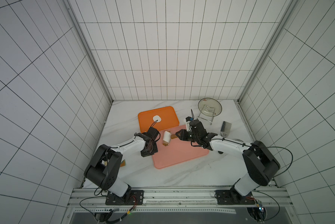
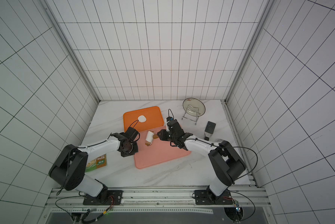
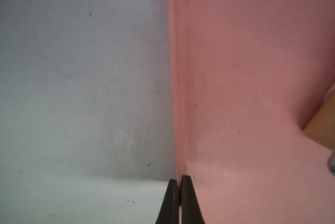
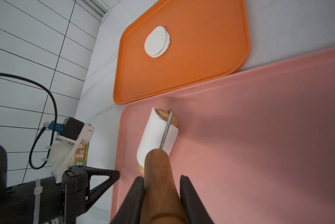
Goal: Roll out the dumpling wrappers from the dough
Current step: Flatten out the dough on the work surface.
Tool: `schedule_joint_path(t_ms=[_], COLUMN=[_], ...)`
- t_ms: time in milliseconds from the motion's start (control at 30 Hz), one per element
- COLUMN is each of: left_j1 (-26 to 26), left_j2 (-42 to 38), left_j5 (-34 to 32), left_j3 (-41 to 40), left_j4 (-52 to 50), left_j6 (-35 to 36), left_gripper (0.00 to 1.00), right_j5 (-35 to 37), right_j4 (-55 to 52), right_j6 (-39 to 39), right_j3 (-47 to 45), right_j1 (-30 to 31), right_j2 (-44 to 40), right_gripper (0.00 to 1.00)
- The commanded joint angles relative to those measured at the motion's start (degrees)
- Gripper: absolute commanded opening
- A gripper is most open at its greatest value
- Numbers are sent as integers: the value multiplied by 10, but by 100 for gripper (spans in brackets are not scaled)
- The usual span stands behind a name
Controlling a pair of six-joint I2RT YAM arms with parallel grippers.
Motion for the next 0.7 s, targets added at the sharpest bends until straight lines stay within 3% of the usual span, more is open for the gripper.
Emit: schedule_joint_path(t_ms=[0,533,667], left_j1=[14,15,15], left_j2=[10,10,5], left_j5=[-33,-26,-27], left_j3=[-9,-1,4], left_j4=[5,0,-6], left_j6=[3,10,12], left_gripper=[0,0,0], right_j5=[80,67,69], right_j4=[-274,-239,-245], right_j6=[-42,-25,-29], right_j3=[-75,-65,-88], right_j1=[-20,-8,-24], right_j2=[11,43,10], right_gripper=[0,0,0])
